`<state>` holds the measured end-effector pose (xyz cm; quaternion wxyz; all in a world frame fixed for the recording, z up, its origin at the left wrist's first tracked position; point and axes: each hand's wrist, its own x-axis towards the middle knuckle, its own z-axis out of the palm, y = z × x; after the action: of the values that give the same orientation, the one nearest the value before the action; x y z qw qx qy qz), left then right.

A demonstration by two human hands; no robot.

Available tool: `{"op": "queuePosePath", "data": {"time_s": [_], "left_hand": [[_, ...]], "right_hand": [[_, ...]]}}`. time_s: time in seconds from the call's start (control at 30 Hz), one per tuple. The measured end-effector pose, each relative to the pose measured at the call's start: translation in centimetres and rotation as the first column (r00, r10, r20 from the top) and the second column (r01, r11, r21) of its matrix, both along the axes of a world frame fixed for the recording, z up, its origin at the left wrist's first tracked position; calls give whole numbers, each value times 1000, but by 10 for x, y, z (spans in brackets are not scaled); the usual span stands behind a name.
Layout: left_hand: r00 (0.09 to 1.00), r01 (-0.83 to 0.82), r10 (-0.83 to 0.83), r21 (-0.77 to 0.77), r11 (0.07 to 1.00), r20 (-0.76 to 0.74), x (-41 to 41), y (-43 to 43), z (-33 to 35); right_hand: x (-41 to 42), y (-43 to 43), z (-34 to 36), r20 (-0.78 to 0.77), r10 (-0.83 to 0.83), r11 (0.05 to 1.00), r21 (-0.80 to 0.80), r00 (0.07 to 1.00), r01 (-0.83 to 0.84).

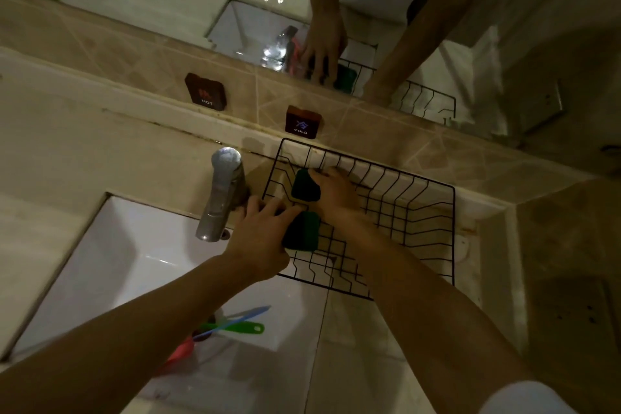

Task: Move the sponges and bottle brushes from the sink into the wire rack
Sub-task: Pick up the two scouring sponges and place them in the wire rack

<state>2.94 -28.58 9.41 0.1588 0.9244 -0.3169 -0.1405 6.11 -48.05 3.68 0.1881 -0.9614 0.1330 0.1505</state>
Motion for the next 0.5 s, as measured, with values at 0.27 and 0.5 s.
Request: {"op": "queuePosePath", "data": {"time_s": [0.27, 0.5], "left_hand": [[1000, 9, -9, 59, 998, -1, 6, -2, 10], [1000, 20, -18, 86, 996, -25, 7, -6, 22]], "right_hand": [[-17, -1, 26, 62, 44, 998, 40, 997, -46], [-67, -3, 68, 54, 105, 937, 329, 993, -117]]}}
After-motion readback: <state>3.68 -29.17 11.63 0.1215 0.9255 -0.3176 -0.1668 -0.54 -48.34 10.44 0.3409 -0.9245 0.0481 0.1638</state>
